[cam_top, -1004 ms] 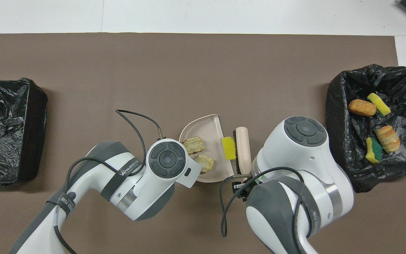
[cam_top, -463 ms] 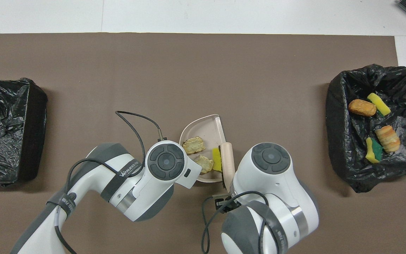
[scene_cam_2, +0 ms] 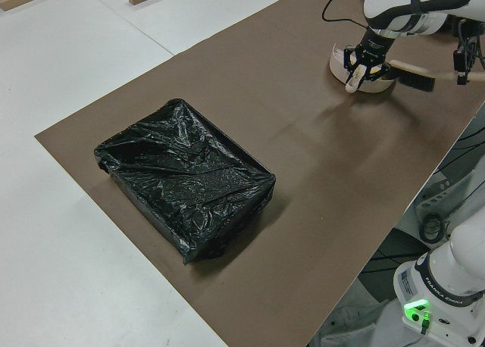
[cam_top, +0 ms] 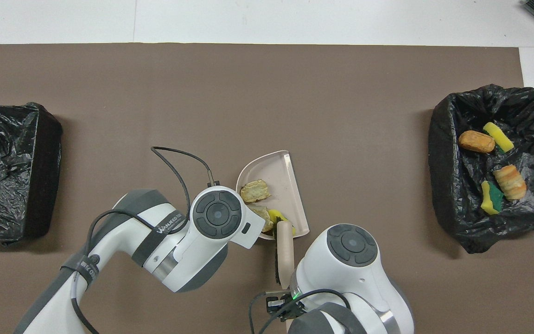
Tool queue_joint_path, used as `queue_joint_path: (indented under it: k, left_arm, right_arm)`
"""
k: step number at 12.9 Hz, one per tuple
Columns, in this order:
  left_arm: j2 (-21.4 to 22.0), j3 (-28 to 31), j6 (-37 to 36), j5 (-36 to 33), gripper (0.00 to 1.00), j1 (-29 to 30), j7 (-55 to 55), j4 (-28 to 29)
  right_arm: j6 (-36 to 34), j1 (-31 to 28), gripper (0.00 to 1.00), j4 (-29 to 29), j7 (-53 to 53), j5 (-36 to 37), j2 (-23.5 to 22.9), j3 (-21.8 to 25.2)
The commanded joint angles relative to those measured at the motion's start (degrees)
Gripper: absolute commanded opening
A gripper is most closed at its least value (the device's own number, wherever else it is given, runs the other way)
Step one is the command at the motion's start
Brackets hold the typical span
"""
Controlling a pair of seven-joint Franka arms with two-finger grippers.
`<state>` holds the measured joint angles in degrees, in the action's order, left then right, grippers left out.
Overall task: Sweep and dump trash in bin
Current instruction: 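Sweep the bread and sponge into the dustpan with the right gripper's brush, then carry the dustpan to the bin nearest the left gripper and dump it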
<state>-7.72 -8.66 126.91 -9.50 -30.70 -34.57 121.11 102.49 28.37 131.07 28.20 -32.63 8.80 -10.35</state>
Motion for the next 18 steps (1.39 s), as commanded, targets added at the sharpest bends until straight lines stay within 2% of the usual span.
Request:
queue_joint_path:
  k: [1,3,7,9,11,12,15,18]
  left_arm:
    - [1.0,0.4,3.4,0.2,0.00,0.3,-0.4,2.1]
    - [0.9,0.5,3.4,0.2,0.00,0.3,-0.2,2.1]
    - [0.9,0.5,3.5,0.2,0.00,0.4,-0.1,2.1]
    - [0.9,0.7,3.3,0.2,0.00,0.5,-0.3,2.1]
    - [0.2,0.5,3.4,0.1,0.00,3.3,-1.4,1.1]
    - [-0.5,0.6,3.4,0.1,0.00,3.9,-2.1,0.1]
    - [-0.4,1.1,2.6,0.1,0.00,5.9,-5.8,-1.8]
    - [0.5,1.2,0.2,0.0,0.00,9.2,-11.0,-2.8]
  right_arm:
    - [-4.2,-0.1,0.00,-0.7,4.5,-2.4,4.8,0.0]
    - [-7.6,-0.1,0.00,-2.4,6.1,-2.4,5.5,0.1]
    - [-6.2,-0.2,0.00,-2.9,1.8,0.5,5.0,0.0]
    - [-6.4,1.5,0.00,-2.8,7.4,6.1,6.1,-1.0]
    - [-5.8,3.8,0.00,-1.9,14.7,11.3,7.9,-1.4]
    - [-5.5,4.1,0.00,-1.4,16.3,11.4,8.2,-1.4]
    - [-1.3,4.7,0.00,0.9,19.3,10.8,9.5,-2.0]
    - [5.7,6.0,0.00,2.1,18.5,10.7,5.8,-2.0]
